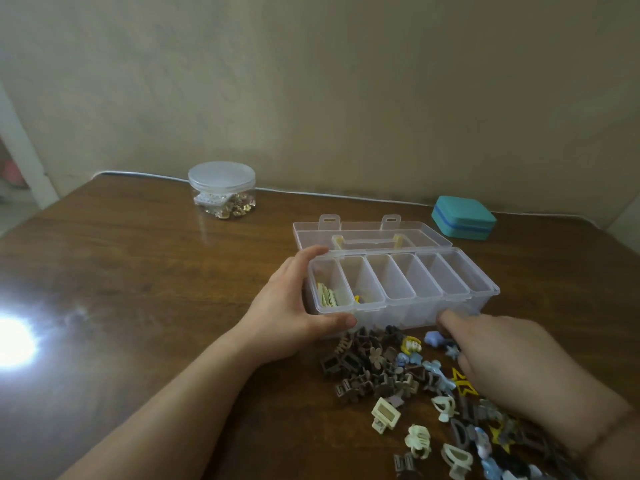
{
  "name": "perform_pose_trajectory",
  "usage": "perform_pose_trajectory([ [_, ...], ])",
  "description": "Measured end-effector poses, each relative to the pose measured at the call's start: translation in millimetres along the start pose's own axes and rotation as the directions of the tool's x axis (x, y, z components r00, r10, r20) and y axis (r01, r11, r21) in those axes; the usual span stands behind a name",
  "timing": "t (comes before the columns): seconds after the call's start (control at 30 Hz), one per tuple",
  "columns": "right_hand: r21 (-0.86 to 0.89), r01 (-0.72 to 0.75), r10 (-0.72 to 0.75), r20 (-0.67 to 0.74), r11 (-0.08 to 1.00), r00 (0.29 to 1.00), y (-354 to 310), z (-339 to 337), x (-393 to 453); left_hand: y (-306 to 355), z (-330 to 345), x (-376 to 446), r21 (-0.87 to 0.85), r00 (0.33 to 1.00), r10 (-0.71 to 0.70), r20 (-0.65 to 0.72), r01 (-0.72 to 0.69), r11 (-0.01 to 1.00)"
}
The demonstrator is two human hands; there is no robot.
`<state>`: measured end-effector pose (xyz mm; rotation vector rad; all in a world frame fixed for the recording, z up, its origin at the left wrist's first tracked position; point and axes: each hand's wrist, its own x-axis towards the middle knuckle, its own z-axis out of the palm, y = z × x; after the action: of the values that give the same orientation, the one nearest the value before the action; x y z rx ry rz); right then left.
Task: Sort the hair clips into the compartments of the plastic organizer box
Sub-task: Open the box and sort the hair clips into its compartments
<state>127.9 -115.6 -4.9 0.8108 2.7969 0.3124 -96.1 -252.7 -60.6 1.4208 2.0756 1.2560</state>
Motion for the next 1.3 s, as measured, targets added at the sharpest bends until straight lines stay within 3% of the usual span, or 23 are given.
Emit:
perform_pose_trajectory([
  [0.1,0.112,0.006,-0.006,0.0,0.994,1.0,5,-4,-3,1,-1,0,0.003,1.0,0.003,0.005,-0.003,1.0],
  [0.2,0.352,0.049,-0.053,0.001,0.935,0.999,12,-19,-8,0,-1,0,-0.007,1.0,0.001,0.007,-0.001,1.0],
  [0.33,0.602,0.283,-0.154,-0.257,0.746,0.954,6,-53,0,0,-1,0,-0.018,1.0,-0.004,0.006,0.004,1.0],
  [0.4,0.664,0.33,-0.066,-0.389,0.672,0.919,-9,-64,19,0,-1,0,-0.019,1.0,-0.006,0.01,0.006,1.0],
  [0.47,0.705,0.299,0.038,-0.419,0.643,0.907,-24,-64,41,0,-1,1,-0.023,1.0,-0.007,0.014,0.007,1.0],
  [0.6,0.674,0.236,-0.027,-0.305,0.7,0.952,-40,-47,56,1,-1,0,-0.027,1.0,0.004,0.012,-0.004,1.0],
  [0.8,0.618,0.249,0.018,-0.392,0.746,0.92,1,-51,4,0,-2,2,-0.033,1.0,-0.004,-0.001,0.004,0.999],
  [0.97,0.551,0.018,0.079,-0.151,0.834,0.985,23,-11,-49,0,-1,3,-0.035,1.0,-0.001,-0.003,0.001,0.999],
  [1.3,0.383,-0.191,0.275,-0.176,0.903,0.945,-18,13,-56,3,1,2,-0.059,1.0,-0.017,0.003,0.017,0.998],
])
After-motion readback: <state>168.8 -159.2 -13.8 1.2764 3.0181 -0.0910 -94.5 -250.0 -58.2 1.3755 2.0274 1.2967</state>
